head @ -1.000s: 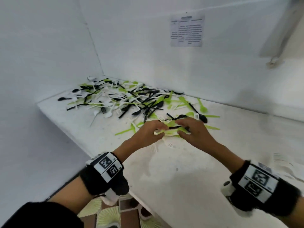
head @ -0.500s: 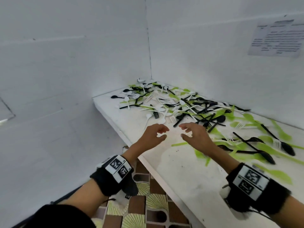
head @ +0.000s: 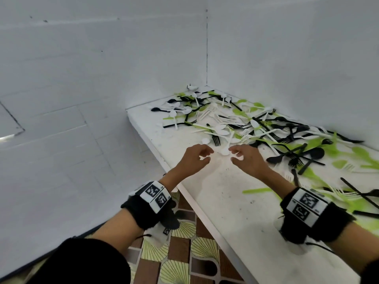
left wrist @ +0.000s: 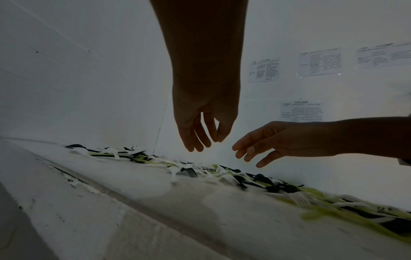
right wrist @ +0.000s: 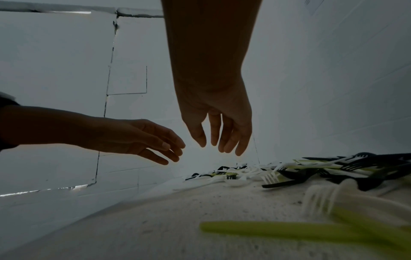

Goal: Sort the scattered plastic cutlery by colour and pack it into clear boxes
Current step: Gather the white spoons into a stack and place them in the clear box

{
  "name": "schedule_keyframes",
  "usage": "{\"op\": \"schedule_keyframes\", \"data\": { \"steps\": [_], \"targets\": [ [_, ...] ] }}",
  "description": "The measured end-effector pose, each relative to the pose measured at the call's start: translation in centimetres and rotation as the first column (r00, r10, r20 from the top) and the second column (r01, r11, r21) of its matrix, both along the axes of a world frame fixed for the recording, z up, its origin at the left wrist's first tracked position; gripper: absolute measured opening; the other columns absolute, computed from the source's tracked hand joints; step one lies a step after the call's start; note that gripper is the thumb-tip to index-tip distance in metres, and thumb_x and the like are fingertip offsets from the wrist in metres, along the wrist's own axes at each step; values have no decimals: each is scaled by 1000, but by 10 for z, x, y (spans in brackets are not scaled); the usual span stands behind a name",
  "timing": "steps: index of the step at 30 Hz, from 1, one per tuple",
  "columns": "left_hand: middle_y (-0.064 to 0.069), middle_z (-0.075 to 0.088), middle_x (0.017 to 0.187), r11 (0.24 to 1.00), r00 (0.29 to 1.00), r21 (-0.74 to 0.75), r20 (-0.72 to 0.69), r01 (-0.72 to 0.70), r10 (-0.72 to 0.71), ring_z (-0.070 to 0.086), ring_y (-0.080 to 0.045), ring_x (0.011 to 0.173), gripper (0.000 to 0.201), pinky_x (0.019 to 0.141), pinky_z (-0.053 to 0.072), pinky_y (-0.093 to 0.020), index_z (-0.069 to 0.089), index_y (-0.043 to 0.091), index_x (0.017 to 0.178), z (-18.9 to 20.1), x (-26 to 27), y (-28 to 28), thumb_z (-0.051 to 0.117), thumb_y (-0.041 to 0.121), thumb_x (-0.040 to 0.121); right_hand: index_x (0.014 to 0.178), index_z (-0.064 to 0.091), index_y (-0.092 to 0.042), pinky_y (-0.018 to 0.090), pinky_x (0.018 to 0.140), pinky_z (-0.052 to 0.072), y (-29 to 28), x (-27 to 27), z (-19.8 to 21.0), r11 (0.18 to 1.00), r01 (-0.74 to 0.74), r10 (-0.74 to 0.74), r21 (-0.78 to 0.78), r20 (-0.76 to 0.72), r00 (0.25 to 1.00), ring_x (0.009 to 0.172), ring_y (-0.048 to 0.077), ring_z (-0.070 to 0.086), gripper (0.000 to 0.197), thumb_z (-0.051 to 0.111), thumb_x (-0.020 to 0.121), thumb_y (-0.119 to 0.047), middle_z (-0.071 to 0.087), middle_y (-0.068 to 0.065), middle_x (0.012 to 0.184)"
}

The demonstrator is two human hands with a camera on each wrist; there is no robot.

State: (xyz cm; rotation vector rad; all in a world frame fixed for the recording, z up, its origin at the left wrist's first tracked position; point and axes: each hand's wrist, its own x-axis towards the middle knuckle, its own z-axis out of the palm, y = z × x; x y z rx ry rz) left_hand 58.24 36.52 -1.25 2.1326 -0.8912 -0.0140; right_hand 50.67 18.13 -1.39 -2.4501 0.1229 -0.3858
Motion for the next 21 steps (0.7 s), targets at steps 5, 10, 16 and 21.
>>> {"op": "schedule_keyframes", "data": {
  "steps": [5, 10, 16, 21],
  "targets": [
    [-16, 65, 104, 999, 1000, 52, -12, 7, -6, 62, -26, 96, 23, 74, 38, -2, 65, 1, 105, -1, 49, -9, 60, -2, 83, 122, 57, -6, 29, 88, 39, -11, 45, -9, 997, -3, -5, -74, -101, 995, 102, 28, 55, 40, 65, 83, -9, 59, 17, 114],
    [-18, 66, 104, 995, 997, 77, 1, 71, -71, 60, -25, 93, 23, 70, 39, -1, 65, -2, 104, 2, 94, -29, 59, -5, 82, 136, 44, -19, 36, 103, 34, -26, 83, -15, 954, -154, 35, -255, -418, 908, 125, 29, 37, 64, 72, 79, -28, 41, 12, 131],
    [-19, 62, 106, 976, 991, 186, 40, 115, -125, 59, -29, 97, 26, 72, 40, -13, 64, 0, 108, -4, 144, -50, 62, 1, 83, 114, 62, -13, 19, 77, 34, -36, 104, -14, 956, -177, 69, -236, -404, 912, 96, 21, 48, 35, 70, 80, -11, 37, 4, 108],
    [-16, 50, 119, 903, 996, 422, -65, 85, -64, 51, -28, 110, 48, 89, 37, -27, 53, 5, 121, -13, 166, -63, 71, 25, 81, 91, 73, -12, 21, 74, 42, -45, 108, -2, 979, -51, 10, -196, -205, 979, 85, 23, 60, 14, 65, 82, -6, 57, 9, 92]
  ]
}}
